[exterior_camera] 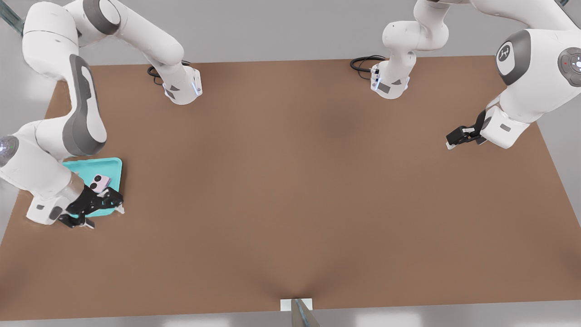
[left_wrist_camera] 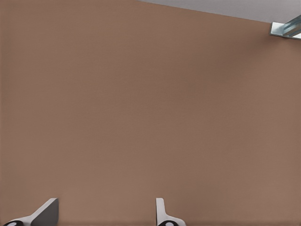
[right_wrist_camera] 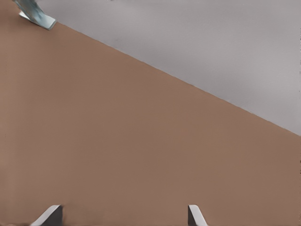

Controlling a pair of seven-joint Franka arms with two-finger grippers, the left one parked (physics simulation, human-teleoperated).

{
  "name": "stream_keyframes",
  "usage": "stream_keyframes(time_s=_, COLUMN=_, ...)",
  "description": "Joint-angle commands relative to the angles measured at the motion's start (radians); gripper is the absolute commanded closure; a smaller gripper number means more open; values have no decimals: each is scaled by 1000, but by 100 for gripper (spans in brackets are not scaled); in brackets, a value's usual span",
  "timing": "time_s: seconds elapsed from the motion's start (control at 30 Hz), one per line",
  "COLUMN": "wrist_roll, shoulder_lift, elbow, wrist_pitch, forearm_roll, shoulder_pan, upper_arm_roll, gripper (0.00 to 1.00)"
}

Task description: Keep left arm still and place phone on the tray with right arm

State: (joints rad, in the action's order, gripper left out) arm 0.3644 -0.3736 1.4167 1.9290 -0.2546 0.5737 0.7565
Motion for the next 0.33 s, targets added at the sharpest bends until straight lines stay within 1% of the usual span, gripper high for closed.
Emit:
stream_keyframes(time_s=0.0, wrist_roll=-451, shoulder_lift=198, elbow=39, wrist_pitch=-235, forearm_roll=75, shoulder_pan=-345, upper_arm_roll=-372, gripper=0)
stream_keyframes(time_s=0.03, wrist_roll=-346, shoulder_lift=379, elbow=279, wrist_pitch=-116, forearm_roll=206, shoulder_pan=-534, upper_arm_roll=-667, gripper=0)
stream_keyframes(time_s=0.07, wrist_roll=-346, shoulder_lift=372, elbow=272, wrist_pitch=-189, forearm_roll=202, shoulder_pan=-572, upper_arm_roll=-686, gripper=0)
stream_keyframes(time_s=0.1, wrist_roll=-346, shoulder_lift=340, elbow=216, wrist_pitch=-249, forearm_roll=202, shoulder_pan=-646, upper_arm_roll=-776, gripper=0)
stream_keyframes(time_s=0.13, wrist_roll=-346, shoulder_lift=263, elbow=80, wrist_pitch=-346, forearm_roll=204, shoulder_pan=-676, upper_arm_roll=-798, gripper=0)
stream_keyframes(time_s=0.17, wrist_roll=-343, shoulder_lift=235, elbow=4, wrist_pitch=-393, forearm_roll=216, shoulder_pan=-729, upper_arm_roll=-878, gripper=0)
stream_keyframes(time_s=0.2, wrist_roll=-340, shoulder_lift=240, elbow=10, wrist_pitch=-393, forearm_roll=238, shoulder_pan=-735, upper_arm_roll=-896, gripper=0)
stream_keyframes(time_s=0.27, wrist_roll=-340, shoulder_lift=308, elbow=96, wrist_pitch=-343, forearm_roll=239, shoulder_pan=-735, upper_arm_roll=-890, gripper=0)
stream_keyframes(time_s=0.3, wrist_roll=-340, shoulder_lift=311, elbow=105, wrist_pitch=-338, forearm_roll=239, shoulder_pan=-735, upper_arm_roll=-893, gripper=0)
